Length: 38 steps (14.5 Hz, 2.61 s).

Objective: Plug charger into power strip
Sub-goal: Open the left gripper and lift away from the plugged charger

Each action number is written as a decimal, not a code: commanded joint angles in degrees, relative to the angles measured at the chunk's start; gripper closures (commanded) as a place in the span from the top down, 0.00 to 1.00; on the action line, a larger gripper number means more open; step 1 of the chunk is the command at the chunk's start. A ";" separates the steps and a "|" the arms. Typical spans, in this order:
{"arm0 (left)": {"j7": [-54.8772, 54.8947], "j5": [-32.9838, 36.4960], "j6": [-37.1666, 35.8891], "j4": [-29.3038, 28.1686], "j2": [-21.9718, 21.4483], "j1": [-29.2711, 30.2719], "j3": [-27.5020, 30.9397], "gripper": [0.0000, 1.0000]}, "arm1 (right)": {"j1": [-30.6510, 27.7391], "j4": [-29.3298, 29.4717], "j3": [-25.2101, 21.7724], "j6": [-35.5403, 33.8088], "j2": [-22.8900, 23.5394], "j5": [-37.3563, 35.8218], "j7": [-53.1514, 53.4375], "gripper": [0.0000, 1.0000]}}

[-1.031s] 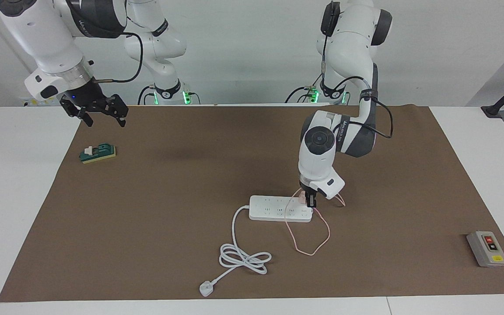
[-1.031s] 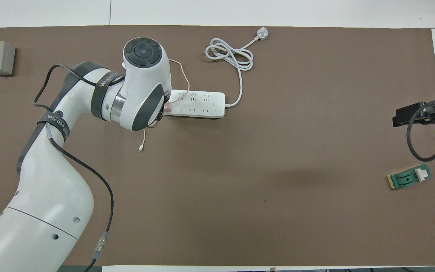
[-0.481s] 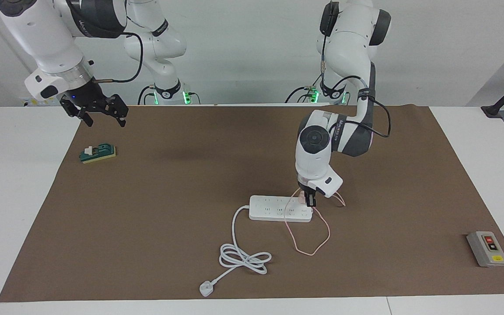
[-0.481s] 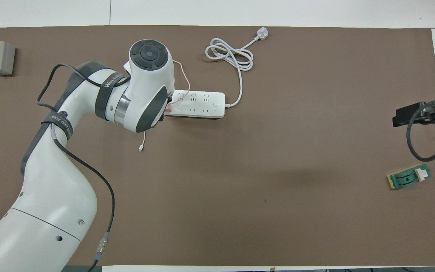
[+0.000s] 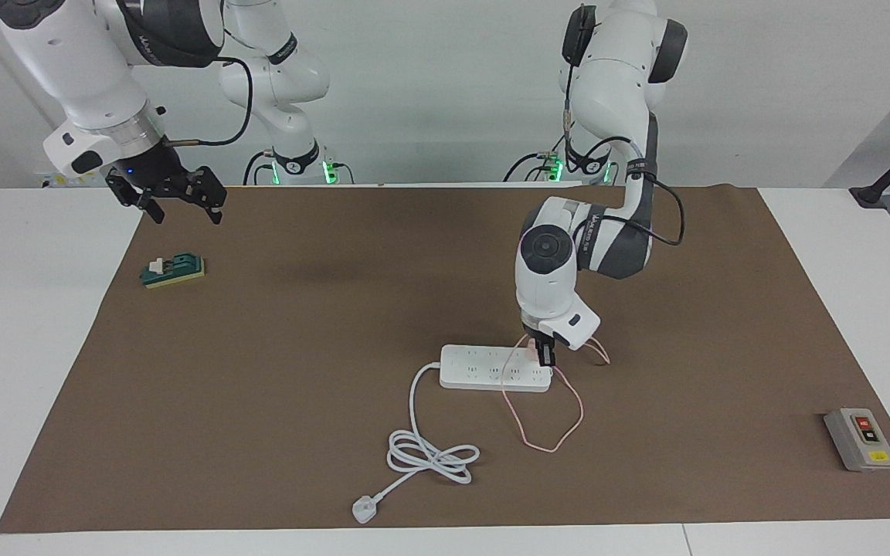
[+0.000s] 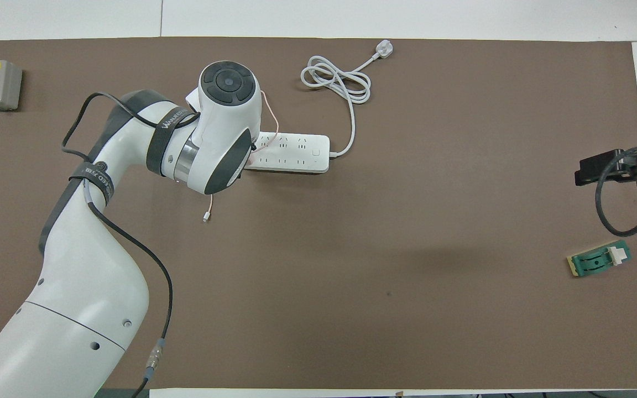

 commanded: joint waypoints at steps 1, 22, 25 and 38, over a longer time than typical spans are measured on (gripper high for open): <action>-1.66 -0.87 -0.66 0.74 3.64 -1.76 0.06 0.00 | -0.46 0.18 0.30 -1.11 -0.57 -0.81 -0.96 1.00; 11.24 -2.01 -11.38 2.50 -11.81 2.11 0.41 1.00 | -0.46 0.18 0.30 -1.11 -0.49 -0.81 -0.96 1.00; 24.92 -1.93 -14.36 2.50 -14.81 5.61 0.41 1.00 | -0.46 0.18 0.30 -1.11 -0.57 -0.81 -1.05 1.00; 101.68 -3.50 -24.31 2.15 -27.47 27.57 0.15 1.00 | -0.55 0.18 0.30 -1.11 -0.49 -0.81 -1.05 1.00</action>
